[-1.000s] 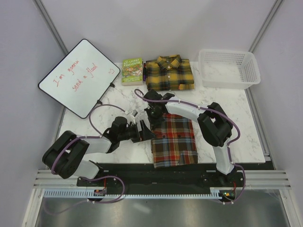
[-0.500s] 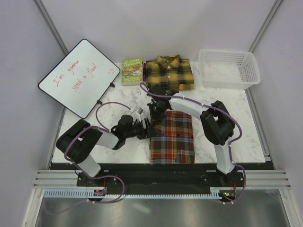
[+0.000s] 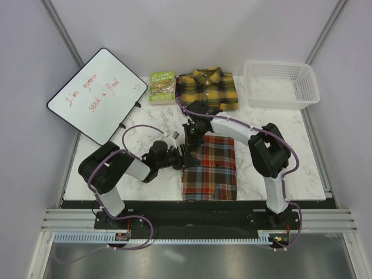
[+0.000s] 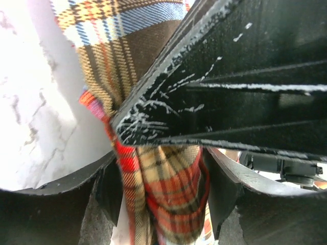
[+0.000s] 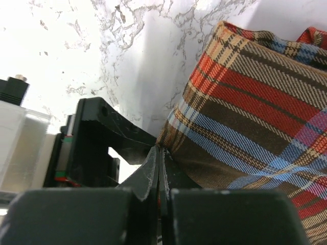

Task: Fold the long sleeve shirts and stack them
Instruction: Fold the shirt

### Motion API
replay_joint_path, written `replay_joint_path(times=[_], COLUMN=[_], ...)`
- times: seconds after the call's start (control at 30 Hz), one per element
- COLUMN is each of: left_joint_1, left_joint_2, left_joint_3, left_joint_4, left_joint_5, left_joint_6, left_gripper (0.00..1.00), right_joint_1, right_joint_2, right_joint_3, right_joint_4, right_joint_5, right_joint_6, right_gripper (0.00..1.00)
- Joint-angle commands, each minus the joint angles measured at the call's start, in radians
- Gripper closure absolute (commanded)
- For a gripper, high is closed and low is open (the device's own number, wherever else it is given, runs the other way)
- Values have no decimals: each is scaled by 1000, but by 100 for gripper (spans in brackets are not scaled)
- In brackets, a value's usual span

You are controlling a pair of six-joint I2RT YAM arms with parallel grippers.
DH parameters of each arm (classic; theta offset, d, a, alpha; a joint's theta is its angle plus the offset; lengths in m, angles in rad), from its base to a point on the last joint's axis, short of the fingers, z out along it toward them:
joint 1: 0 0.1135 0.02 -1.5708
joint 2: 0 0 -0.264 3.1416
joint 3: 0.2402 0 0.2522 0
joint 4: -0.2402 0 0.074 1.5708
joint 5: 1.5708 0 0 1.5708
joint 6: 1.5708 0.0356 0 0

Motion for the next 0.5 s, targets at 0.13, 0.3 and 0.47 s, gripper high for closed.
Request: replay_joint_path(times=[0.13, 0.3, 0.47], left_joint_1=[-46, -37, 32], left_joint_2=[54, 31, -37], left_joint_3=[56, 56, 186], left_joint_4=[78, 65, -460], left_joint_5=[-75, -18, 95], left_joint_6=[-62, -9, 76], left_gripper=[49, 82, 98], right_joint_1=[-13, -13, -36], right_joint_2=[-47, -67, -109], right_joint_3=[36, 17, 13], right_joint_4=[48, 59, 57], right_joint_5=[-64, -64, -12], right_joint_6=[56, 56, 24], right_gripper=[100, 99, 60])
